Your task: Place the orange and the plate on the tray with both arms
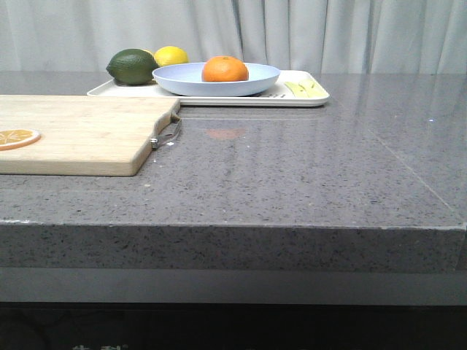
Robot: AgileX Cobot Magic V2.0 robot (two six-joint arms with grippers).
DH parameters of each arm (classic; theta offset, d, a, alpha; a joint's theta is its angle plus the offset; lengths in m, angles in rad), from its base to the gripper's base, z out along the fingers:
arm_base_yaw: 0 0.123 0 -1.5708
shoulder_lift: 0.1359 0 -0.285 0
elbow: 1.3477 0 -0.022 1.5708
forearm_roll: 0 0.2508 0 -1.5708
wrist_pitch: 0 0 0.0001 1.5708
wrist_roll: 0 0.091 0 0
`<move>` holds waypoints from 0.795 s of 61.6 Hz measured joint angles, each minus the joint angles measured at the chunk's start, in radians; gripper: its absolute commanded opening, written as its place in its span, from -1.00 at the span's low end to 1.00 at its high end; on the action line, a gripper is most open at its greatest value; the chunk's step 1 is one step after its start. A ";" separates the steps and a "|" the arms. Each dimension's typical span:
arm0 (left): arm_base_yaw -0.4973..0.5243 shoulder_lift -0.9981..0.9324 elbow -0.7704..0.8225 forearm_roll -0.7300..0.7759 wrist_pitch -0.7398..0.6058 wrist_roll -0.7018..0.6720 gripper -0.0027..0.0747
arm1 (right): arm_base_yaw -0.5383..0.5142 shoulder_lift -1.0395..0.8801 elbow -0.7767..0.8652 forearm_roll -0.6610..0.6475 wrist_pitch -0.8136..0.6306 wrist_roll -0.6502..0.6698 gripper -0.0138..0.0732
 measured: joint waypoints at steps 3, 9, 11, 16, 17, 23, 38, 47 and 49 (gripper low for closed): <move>0.000 0.000 0.000 0.000 0.000 0.000 -0.98 | 0.000 -0.076 0.048 0.000 -0.024 0.000 -0.94; 0.000 0.000 0.000 0.000 0.000 0.000 -0.98 | 0.000 -0.209 0.130 0.002 -0.057 0.000 -0.94; 0.000 0.000 0.000 0.000 0.000 0.000 -0.98 | 0.000 -0.251 0.151 0.002 -0.061 0.000 -0.94; 0.000 0.000 0.000 0.000 0.000 0.000 -0.98 | 0.000 -0.332 0.182 0.002 -0.077 0.000 -0.94; 0.000 0.000 0.000 0.000 0.000 0.000 -0.98 | 0.000 -0.342 0.184 0.002 -0.081 0.000 -0.94; 0.000 0.000 0.000 0.000 0.000 0.000 -0.98 | 0.000 -0.393 0.196 0.002 -0.098 0.000 -0.94; 0.000 0.000 0.000 0.000 0.000 0.000 -0.98 | 0.000 -0.405 0.196 0.002 -0.103 0.000 -0.94; 0.000 0.000 0.000 0.000 0.000 0.000 -0.98 | 0.000 -0.405 0.196 0.002 -0.103 0.000 -0.94; 0.000 0.000 0.000 0.000 0.000 0.000 -0.98 | 0.000 -0.405 0.196 0.002 -0.103 0.000 -0.94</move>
